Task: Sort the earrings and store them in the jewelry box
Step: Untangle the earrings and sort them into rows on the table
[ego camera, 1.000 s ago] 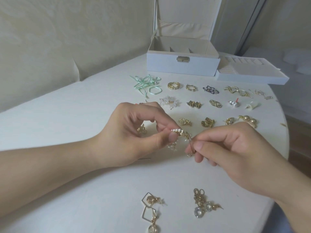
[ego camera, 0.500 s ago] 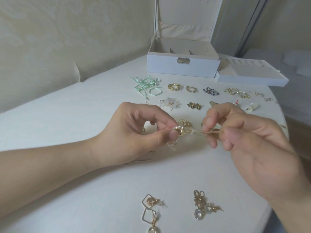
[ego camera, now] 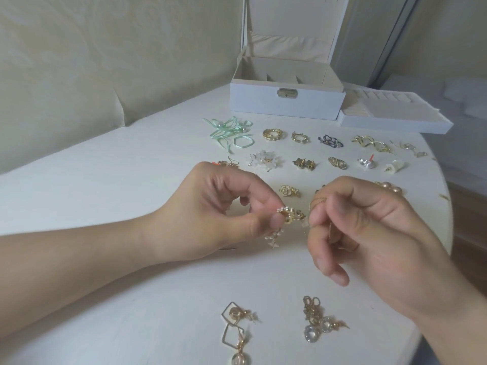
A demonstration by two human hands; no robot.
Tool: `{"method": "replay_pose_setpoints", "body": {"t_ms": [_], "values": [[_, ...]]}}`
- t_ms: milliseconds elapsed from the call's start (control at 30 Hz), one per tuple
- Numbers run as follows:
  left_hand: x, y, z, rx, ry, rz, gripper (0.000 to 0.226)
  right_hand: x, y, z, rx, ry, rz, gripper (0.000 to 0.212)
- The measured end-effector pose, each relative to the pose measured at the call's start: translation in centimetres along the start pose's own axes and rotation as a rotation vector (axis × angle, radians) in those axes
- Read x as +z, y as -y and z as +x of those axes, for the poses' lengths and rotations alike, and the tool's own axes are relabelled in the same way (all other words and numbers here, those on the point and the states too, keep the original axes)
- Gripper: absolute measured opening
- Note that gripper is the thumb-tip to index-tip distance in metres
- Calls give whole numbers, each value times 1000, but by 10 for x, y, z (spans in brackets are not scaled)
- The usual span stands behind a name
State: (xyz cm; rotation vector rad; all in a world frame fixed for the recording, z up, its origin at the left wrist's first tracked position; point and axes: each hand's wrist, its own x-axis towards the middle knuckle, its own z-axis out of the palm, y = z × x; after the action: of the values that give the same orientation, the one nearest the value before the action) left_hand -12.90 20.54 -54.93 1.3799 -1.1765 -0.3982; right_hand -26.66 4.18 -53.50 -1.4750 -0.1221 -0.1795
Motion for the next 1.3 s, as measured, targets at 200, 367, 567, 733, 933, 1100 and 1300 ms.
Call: {"method": "replay_pose_setpoints", "body": {"t_ms": [200, 367, 567, 733, 933, 1100, 1300], "values": [[0, 0, -1, 12, 49, 27, 5, 1, 1, 0, 56, -5, 82, 29], [-1, 1, -2, 17, 61, -1, 4, -7, 0, 1, 128, -32, 182, 34], [-1, 2, 0, 34, 43, -17, 8, -9, 1, 1, 63, -77, 42, 29], [-2, 3, 0, 33, 30, -54, 9, -6, 3, 0, 54, -180, -197, 12], [-3, 3, 1, 38, 45, -78, 15, -5, -3, 0, -20, -172, -498, 8], [-2, 4, 1, 18, 45, -38, 8, -6, -3, -1, -58, -147, -438, 15], [-2, 4, 0, 15, 67, -28, 11, -2, -5, 0, -103, -120, -373, 14]]}}
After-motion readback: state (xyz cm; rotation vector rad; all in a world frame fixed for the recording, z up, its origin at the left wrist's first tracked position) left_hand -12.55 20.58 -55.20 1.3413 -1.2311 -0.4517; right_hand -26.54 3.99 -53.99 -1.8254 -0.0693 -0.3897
